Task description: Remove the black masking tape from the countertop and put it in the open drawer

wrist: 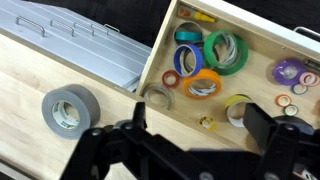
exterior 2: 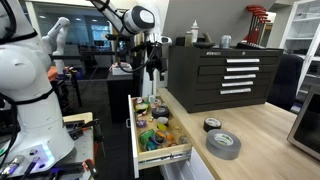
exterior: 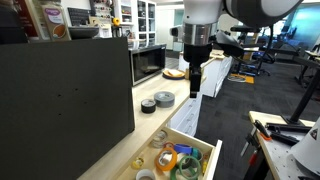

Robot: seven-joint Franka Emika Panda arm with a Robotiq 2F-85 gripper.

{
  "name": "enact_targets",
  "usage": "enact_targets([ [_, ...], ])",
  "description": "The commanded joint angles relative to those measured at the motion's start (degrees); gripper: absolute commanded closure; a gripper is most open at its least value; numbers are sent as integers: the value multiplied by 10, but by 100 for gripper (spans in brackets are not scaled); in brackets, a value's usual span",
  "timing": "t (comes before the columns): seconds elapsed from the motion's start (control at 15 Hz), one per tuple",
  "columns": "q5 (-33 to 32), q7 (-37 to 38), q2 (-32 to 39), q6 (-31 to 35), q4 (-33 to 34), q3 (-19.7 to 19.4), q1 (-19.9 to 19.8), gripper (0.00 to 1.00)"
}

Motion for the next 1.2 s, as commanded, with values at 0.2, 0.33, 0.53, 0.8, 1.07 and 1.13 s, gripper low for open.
enact_targets([
  [0.2,-97,32,89,65,35,-29,-28,0],
  [0.33,-119,34,126,93,50,-41,-30,0],
  [0.53,-134,16,174,140,70,-62,-28,0],
  [0.8,-120,-40,217,209,87,-79,-27,0],
  [1.07,-114,-31,219,203,87,-88,-17,0],
  [1.13,-114,-33,220,203,89,-89,-17,0],
])
